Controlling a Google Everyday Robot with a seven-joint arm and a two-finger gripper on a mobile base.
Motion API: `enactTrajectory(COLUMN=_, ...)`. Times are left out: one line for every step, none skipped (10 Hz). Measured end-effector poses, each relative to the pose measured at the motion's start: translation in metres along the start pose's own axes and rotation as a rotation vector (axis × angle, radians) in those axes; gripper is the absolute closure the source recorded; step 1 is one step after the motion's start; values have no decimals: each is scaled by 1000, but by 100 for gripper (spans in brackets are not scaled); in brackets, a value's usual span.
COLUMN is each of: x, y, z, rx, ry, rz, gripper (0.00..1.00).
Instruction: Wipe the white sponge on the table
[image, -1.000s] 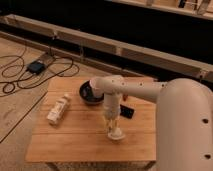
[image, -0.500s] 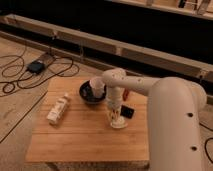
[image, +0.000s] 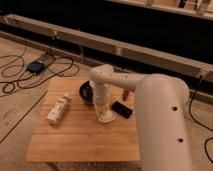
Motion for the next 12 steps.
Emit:
enactTrajectory(x=-4, y=-14, z=0, rx=16, ry=-1, rz=-25, gripper=100)
enactTrajectory(x=-11, y=-31, z=-1, rx=41, ry=-5, rz=-56, gripper=100)
enactTrajectory(x=-21, y=-45, z=-1, rx=64, ry=-12, rz=-81, gripper=100)
enactTrajectory(x=-35, y=-56, z=1, rx=81, ry=-27, rz=-105, gripper=100)
enactTrajectory(x=-49, y=-61, z=4, rx=93, ry=-48, rz=-125, gripper=100)
enactTrajectory(x=-65, y=-62, z=8, rx=102, ry=-77, rz=-142, gripper=100)
enactTrajectory(x=-82, y=-57, z=13, rx=104, ry=-113, rz=-150, gripper=100)
enactTrajectory(x=-98, y=-49, z=18, rx=102, ry=-148, rz=-149, gripper=100)
enactTrajectory(x=-112, y=-37, z=21, rx=99, ry=-184, rz=-144, gripper=100)
enactTrajectory(x=-125, y=-20, z=22, rx=84, ry=-220, rz=-130, gripper=100)
enactTrajectory(x=-128, y=-8, z=22, rx=71, ry=-233, rz=-118, gripper=100)
enactTrajectory(x=-126, y=8, z=21, rx=51, ry=-238, rz=-92, gripper=100)
